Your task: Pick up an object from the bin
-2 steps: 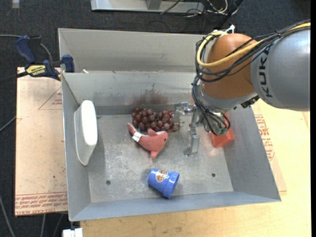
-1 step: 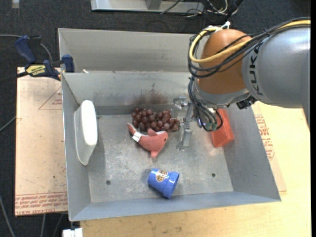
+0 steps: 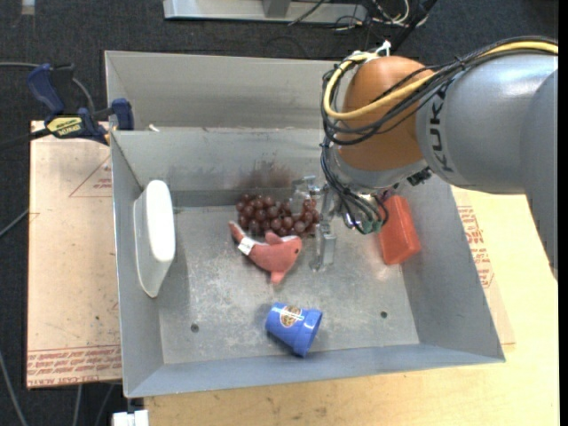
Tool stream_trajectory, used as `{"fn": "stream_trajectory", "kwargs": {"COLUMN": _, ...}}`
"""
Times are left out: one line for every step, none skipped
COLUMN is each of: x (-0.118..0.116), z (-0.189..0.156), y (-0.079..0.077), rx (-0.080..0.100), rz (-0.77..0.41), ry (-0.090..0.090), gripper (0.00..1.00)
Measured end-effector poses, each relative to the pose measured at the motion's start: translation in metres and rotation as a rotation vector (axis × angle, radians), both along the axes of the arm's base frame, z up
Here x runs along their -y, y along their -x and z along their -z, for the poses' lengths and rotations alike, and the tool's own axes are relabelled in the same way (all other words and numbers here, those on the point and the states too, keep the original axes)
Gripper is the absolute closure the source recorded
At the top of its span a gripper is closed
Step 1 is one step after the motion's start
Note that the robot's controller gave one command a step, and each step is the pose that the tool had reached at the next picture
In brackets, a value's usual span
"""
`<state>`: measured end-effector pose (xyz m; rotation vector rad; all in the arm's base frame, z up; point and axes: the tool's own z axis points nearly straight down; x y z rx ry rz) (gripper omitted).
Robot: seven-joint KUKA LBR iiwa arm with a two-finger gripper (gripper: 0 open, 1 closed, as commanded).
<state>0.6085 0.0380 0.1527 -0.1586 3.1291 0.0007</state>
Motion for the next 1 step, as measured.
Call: {"fn": "stream_trajectory", "kwargs": {"x": -0.0366, "z": 0.0791, "y": 0.0103, "rx": -0.001, "rz": -0.028, "ry": -0.001, "gripper": 1.0}}
